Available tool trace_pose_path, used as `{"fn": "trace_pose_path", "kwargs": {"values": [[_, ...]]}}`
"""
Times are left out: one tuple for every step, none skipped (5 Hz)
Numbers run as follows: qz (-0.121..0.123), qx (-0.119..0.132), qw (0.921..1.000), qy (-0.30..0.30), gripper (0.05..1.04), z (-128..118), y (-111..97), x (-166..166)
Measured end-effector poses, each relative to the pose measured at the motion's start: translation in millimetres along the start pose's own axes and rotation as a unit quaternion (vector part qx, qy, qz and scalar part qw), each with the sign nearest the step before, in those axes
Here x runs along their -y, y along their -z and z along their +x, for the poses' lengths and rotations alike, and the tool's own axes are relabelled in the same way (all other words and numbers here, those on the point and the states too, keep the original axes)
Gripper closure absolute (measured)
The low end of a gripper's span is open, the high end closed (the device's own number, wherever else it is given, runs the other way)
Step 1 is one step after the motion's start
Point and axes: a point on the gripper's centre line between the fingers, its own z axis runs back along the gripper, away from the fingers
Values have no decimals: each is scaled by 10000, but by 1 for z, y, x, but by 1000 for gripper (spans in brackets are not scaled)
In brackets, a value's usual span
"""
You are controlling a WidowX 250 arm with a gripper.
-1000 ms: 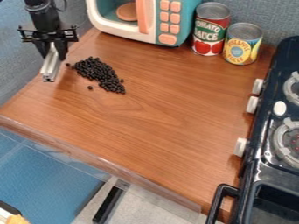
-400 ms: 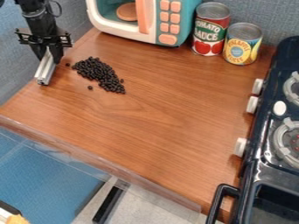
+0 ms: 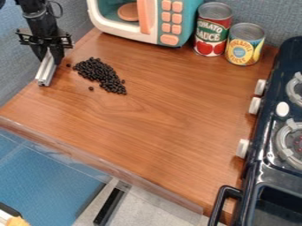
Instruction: Sweep into pile
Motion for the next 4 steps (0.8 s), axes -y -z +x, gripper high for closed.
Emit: {"fn": "trace_pose_path", "kwargs": {"values": [[88,-116,9998,114,705,0,3,6],[207,-175,9995,184,705,0,5,12],[197,-173,9994,223,705,0,7,16],[196,-100,9993,288,705,-2,7,22]]}}
